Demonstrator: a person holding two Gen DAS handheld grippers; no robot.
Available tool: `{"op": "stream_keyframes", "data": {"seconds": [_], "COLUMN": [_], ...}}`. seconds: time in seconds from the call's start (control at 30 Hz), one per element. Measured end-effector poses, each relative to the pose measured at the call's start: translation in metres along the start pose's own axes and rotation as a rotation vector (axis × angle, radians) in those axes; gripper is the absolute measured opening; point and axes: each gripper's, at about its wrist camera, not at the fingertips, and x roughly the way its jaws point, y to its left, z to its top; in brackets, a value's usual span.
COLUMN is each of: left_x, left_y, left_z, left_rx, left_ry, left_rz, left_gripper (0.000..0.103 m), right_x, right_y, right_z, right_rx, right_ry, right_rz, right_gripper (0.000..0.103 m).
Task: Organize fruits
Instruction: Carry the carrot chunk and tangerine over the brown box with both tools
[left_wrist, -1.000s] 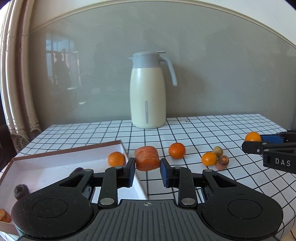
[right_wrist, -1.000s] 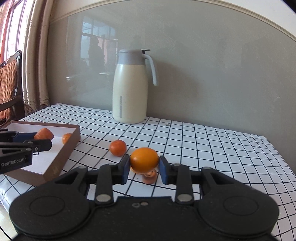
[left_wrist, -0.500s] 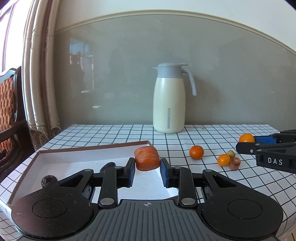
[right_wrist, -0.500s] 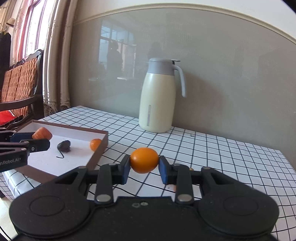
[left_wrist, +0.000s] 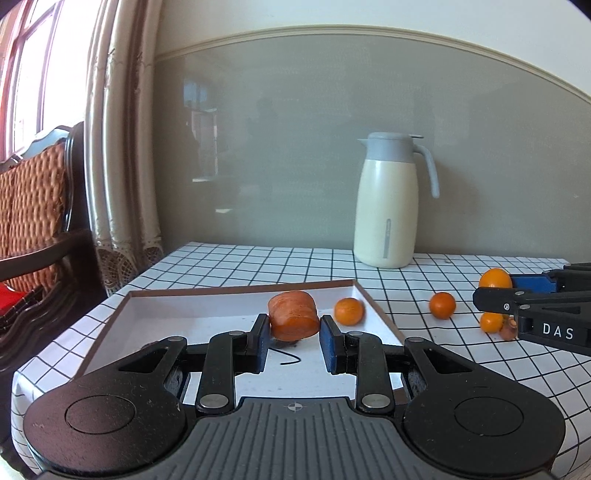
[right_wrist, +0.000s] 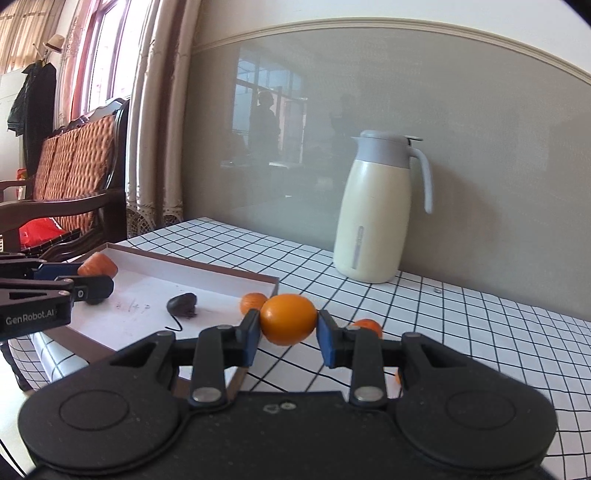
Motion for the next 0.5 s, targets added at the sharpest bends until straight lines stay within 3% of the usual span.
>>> {"op": "stream_keyframes", "data": {"seconds": [0.5], "left_x": [-0.002], "left_y": [0.043], "left_z": [-0.007], "left_rx": [-0.035], "left_ry": [0.014], "left_rz": [0.078], "left_gripper": [0.029], "right_x": [0.020], "right_y": [0.042], "right_z": [0.008], "right_rx": [-0.030], "right_ry": [-0.008], "right_rz": [0.089], "right_gripper": [0.024]}}
